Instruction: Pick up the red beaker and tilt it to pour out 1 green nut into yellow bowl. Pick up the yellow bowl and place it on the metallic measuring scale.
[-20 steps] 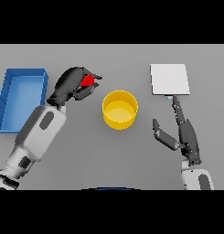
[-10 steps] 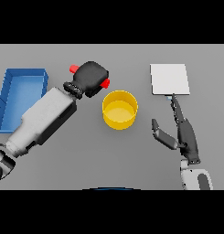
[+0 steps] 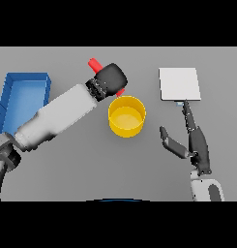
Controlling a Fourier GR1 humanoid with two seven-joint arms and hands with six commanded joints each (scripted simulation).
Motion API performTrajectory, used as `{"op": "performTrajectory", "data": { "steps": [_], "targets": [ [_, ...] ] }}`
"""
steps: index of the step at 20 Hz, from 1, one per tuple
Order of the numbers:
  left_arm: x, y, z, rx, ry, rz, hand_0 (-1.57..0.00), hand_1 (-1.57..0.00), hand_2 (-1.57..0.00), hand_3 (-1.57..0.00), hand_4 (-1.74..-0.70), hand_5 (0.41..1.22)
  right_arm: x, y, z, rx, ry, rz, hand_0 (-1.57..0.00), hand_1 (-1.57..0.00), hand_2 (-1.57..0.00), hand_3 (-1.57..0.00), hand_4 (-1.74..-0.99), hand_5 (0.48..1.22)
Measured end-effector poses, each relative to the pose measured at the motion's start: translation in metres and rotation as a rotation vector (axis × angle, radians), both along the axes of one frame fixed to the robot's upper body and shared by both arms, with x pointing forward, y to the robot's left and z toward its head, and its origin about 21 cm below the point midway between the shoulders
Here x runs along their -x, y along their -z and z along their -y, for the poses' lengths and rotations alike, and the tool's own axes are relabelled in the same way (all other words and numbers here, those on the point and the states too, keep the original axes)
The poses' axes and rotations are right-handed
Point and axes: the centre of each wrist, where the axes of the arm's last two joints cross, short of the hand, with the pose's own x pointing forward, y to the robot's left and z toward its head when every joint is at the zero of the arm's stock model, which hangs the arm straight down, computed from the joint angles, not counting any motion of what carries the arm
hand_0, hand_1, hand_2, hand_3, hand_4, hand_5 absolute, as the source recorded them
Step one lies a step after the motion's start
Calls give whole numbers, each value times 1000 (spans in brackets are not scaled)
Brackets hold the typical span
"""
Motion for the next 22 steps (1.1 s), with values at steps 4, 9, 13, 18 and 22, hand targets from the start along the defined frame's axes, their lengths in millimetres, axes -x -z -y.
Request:
{"op": "performTrajectory", "data": {
  "steps": [4, 9, 13, 18, 22],
  "targets": [
    [-1, 2, 8, -160, 50, 54, -1571, -1571, -1571, -1571, -1734, 1220, 2, 2, -1, 12, 3, -7, 1, 1, 1, 1, -1179, 635],
    [2, 9, 19, -329, 175, 144, -1571, -1571, -1571, -1571, -1735, 1221, -1, -1, -2, -7, 9, -11, 1, 1, 1, 1, -1164, 625],
    [2, 2, 33, -434, 245, 224, -1571, -1571, -1571, -1571, -1733, 1221, -3, -2, 0, 14, 15, -7, 1, 1, 1, 1, -1157, 629],
    [7, 4, 47, -526, 298, 286, -1571, -1571, -1571, -1571, -1722, 1221, -1, -1, 0, 28, 27, -3, 1, 1, 1, 1, -1154, 634],
    [2, -14, 53, -577, 343, 329, -1571, -1571, -1571, -1571, -1721, 1221, -2, -2, -1, 1, 18, -5, 1, 1, 1, 1, -1153, 636]
  ]
}}
